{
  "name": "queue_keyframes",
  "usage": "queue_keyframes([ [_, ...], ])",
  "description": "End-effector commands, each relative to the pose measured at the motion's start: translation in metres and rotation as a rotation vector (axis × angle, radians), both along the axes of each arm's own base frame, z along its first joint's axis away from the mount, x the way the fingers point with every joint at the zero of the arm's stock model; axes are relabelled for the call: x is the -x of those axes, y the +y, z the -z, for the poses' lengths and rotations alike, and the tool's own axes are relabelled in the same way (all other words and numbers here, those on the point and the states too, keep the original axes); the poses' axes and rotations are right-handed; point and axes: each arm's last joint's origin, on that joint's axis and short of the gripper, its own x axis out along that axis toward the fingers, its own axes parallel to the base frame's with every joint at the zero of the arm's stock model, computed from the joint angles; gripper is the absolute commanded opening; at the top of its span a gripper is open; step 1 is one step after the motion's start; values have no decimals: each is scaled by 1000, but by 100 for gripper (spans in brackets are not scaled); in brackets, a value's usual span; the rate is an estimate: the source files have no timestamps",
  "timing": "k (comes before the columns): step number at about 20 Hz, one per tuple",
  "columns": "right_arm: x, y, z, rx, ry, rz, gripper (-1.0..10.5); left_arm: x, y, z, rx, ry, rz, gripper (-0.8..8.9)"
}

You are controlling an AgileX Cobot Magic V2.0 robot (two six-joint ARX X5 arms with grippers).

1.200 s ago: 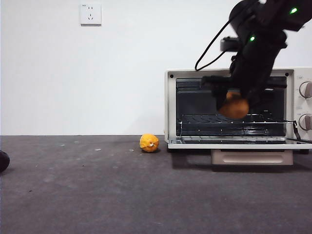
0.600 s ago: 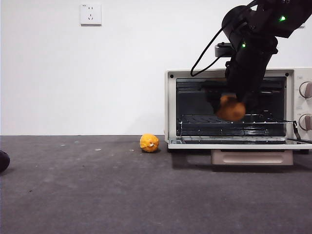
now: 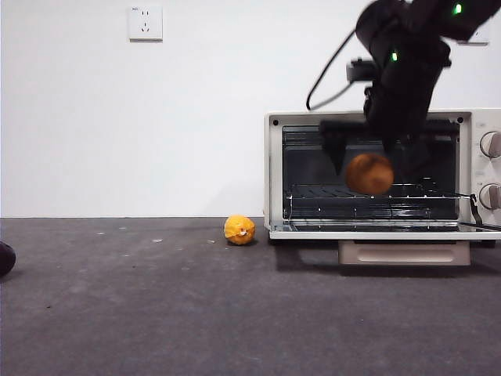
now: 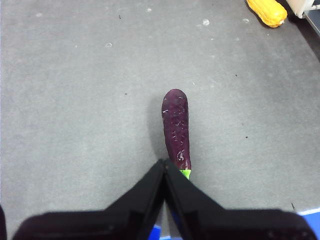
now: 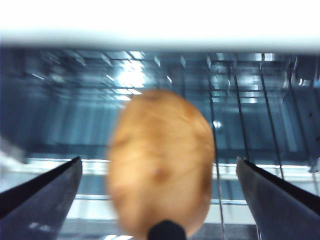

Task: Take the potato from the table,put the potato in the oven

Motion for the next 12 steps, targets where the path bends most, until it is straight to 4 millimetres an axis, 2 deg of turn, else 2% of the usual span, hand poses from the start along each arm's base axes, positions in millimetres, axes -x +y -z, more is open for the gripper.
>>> queue_keyframes([
  [1, 14, 1, -16, -31, 1, 20, 577, 0, 0, 0, 5, -2, -6, -5],
  [4, 41, 1, -36, -23, 71, 10, 570, -1, -1, 0, 54, 7, -37, -5],
  [8, 98, -2, -82, 39, 55, -33, 558, -17, -17, -11, 156, -48, 21, -5],
  [12, 164, -20, -131, 66, -60, -94, 333, -60, -61, -30, 300, -96, 242, -5],
])
